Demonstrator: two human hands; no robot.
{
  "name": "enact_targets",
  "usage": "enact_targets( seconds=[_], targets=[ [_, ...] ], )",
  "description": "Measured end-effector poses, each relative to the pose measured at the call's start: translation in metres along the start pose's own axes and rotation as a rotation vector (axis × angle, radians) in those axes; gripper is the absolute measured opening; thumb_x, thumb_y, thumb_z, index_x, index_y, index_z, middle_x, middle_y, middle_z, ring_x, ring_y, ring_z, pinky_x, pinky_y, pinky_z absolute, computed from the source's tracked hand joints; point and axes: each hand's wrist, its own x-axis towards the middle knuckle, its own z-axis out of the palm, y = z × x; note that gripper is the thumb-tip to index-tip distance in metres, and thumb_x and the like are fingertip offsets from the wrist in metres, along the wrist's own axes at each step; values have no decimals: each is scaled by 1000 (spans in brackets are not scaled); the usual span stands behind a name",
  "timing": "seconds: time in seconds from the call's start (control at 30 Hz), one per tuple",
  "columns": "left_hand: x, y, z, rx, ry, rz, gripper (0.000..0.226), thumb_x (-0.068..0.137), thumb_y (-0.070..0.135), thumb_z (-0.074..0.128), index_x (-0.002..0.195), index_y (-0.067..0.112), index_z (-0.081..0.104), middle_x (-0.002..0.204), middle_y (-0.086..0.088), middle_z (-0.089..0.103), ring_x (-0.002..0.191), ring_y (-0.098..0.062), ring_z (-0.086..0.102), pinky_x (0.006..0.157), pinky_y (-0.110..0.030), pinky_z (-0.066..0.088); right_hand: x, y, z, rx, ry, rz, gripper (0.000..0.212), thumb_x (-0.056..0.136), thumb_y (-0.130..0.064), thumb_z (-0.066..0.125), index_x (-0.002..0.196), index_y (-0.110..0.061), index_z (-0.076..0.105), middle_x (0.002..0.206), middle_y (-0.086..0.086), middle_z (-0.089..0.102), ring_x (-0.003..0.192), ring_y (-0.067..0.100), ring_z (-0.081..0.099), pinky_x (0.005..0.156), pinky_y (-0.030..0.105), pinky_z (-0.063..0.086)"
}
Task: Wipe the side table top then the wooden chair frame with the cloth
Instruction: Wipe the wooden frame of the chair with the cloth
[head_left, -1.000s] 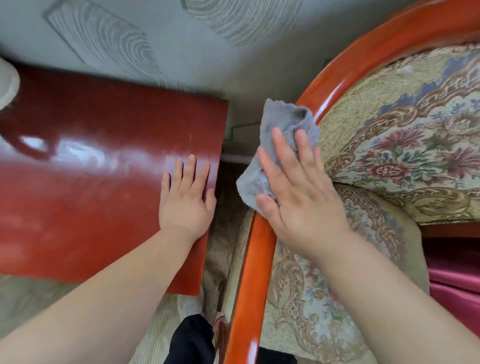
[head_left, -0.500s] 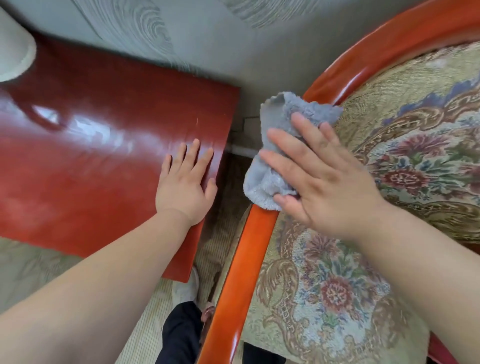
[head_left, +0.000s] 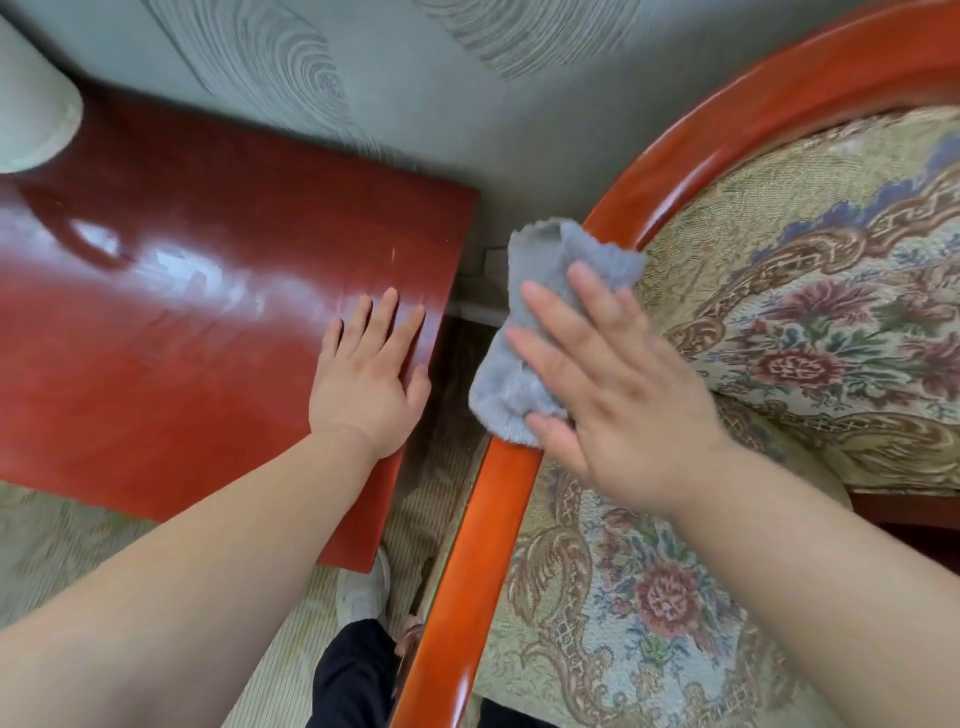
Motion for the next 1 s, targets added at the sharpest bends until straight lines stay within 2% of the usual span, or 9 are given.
enact_targets(
  seconds=[0.13, 0.27, 0.4, 0.5, 0.6, 0.67, 0.73, 0.9, 1.0],
  targets=[
    [-1, 0, 0, 3, -8, -3, 67, 99, 49, 31, 164, 31, 28, 175, -3, 16, 161, -27, 12, 131, -51, 9, 30, 32, -8, -119, 136, 180, 64, 97, -43, 52, 153, -11, 48, 166, 14, 31, 154, 44, 20, 127, 57, 14],
    [-1, 0, 2, 5, -9, -2, 67, 99, 49, 32, 164, 32, 27, 175, -2, 16, 161, -27, 12, 131, -51, 8, 24, -3, 1, -12, 137, 336, 74, 91, -33, 57, 158, -6, 38, 168, 20, 21, 155, 50, 10, 126, 60, 13],
    [0, 0, 1, -7, -4, -5, 67, 99, 48, 33, 164, 32, 28, 175, -2, 16, 162, -27, 12, 131, -51, 9, -3, -24, 10, 86, 49, 154, 65, 93, -40, 58, 151, -10, 52, 166, 16, 29, 156, 44, 13, 125, 60, 18],
    [0, 0, 1, -13, -5, -8, 67, 99, 48, 34, 164, 32, 28, 175, -1, 16, 162, -26, 11, 131, -50, 8, 8, 9, 1, -71, 90, 47, 60, 97, -51, 51, 146, -17, 58, 164, 10, 37, 155, 38, 25, 126, 55, 20],
    [-1, -1, 1, 9, -14, -7, 69, 98, 50, 28, 165, 33, 26, 175, -1, 15, 161, -27, 11, 131, -50, 9, 41, 37, -10, -185, 205, 194, 62, 97, -50, 49, 148, -14, 54, 164, 13, 37, 153, 43, 26, 126, 57, 18],
    [-1, -1, 1, 0, -8, -5, 68, 98, 49, 30, 164, 32, 28, 175, -2, 17, 161, -27, 13, 131, -50, 9, 51, 40, -12, -190, 216, 318, 64, 97, -49, 50, 150, -12, 51, 165, 15, 33, 154, 45, 22, 127, 58, 13],
    [-2, -2, 2, 8, -5, -2, 67, 99, 48, 33, 164, 32, 29, 175, -2, 17, 161, -28, 12, 131, -50, 9, 45, 33, -11, -143, 208, 348, 66, 97, -47, 51, 151, -10, 48, 166, 16, 29, 154, 48, 17, 127, 58, 9],
    [1, -1, 3, 12, -1, -7, 67, 99, 49, 33, 163, 32, 30, 175, -2, 19, 161, -27, 13, 131, -50, 9, 20, 24, -2, -47, 128, 150, 69, 100, -56, 49, 154, -14, 48, 165, 17, 31, 154, 49, 17, 124, 63, 15],
    [1, -1, 3, -5, 17, -9, 67, 98, 49, 34, 163, 32, 31, 174, -2, 20, 161, -27, 15, 131, -50, 10, 25, 48, -13, -156, 132, 30, 71, 97, -67, 49, 151, -21, 52, 164, 12, 36, 154, 42, 23, 126, 59, 16]
  ],
)
